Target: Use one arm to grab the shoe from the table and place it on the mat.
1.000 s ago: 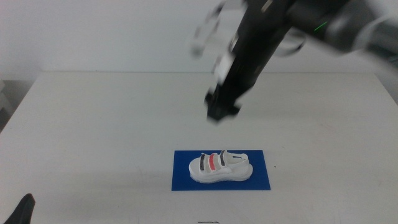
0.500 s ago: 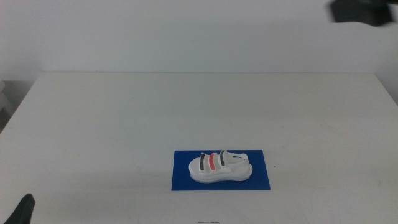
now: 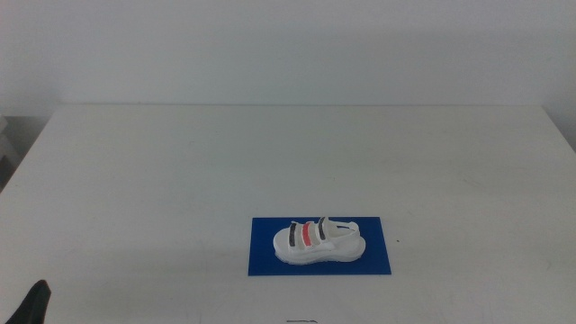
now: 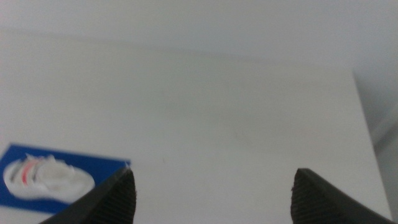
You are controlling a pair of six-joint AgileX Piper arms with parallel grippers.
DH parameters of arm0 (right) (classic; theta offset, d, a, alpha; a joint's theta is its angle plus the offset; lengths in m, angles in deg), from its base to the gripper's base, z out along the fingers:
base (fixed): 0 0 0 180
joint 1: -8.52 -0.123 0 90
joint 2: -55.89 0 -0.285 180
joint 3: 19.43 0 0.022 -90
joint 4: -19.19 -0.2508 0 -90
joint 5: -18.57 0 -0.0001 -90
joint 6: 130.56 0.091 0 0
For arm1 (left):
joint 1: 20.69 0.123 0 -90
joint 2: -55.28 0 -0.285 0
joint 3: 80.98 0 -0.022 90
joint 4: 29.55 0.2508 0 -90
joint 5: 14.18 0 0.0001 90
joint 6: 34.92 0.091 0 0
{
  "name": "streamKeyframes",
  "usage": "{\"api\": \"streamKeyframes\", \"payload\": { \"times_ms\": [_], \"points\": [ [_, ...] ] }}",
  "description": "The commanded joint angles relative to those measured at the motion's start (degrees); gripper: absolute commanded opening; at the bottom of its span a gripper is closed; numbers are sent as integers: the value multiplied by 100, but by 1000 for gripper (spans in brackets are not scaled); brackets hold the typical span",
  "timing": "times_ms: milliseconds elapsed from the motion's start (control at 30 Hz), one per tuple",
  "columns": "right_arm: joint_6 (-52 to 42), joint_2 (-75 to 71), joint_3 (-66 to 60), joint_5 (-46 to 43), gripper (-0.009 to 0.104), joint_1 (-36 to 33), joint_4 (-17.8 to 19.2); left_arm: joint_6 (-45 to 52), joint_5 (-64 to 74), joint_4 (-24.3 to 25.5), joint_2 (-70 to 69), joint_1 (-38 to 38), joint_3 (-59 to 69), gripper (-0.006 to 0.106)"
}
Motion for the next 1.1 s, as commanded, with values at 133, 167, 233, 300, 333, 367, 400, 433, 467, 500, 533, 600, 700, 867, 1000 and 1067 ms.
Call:
{"api": "streamKeyframes", "payload": {
  "times_ms": [133, 167, 233, 300, 333, 367, 400, 433, 467, 500, 533, 600, 700, 867, 1000, 1067],
  "points": [
    [-13, -289, -463, -552, 63, 41, 187, -84, -475, -49, -107, -22, -19, 94],
    [-93, -355, -475, -511, 63, 41, 187, -84, -475, -49, -107, -22, -19, 94],
    [-209, -582, -565, -545, 63, 41, 173, -84, -475, -49, -107, -22, -19, 94],
    [-339, -1016, -736, -689, 63, 41, 158, -84, -475, -49, -107, -22, -19, 94],
    [-421, -1276, -844, -820, 63, 41, 131, -84, -475, -49, -107, -22, -19, 94],
    [-539, -1543, -976, -990, 63, 41, 86, -84, -475, -49, -107, -22, -19, 94],
    [-670, -1756, -1109, -1138, 63, 41, 17, -84, -475, -49, -107, -22, -19, 94],
    [-875, -2019, -1307, -1358, 63, 41, -54, -84, -475, -49, -107, -22, -19, 94],
    [-1130, -2274, -1516, -1580, 64, 41, -181, -84, -475, -49, -107, -22, -19, 94],
    [-1362, -2459, -1687, -1766, 64, 41, -326, -84, -475, -49, -107, -22, -19, 94],
    [-1671, -2674, -1892, -1979, 66, 41, -589, -84, -475, -49, -107, -22, -19, 94],
    [-2307, -2959, -2269, -2423, 70, 41, -1253, -84, -475, -49, -107, -22, -19, 94],
    [-2931, -3141, -2675, -2901, 76, 41, -2389, -84, -475, -49, -107, -22, -19, 94],
    [-3024, -3157, -3038, -3247, 79, 41, -2412, -84, -475, -49, -107, -22, -19, 94],
    [-2787, -3295, -3273, -3753, 79, 41, -1591, -84, -475, -49, -107, -22, -19, 94],
    [-2628, -3487, -3455, -3980, 79, 41, -1450, -84, -475, -49, -107, -22, -19, 94]
  ]
}}
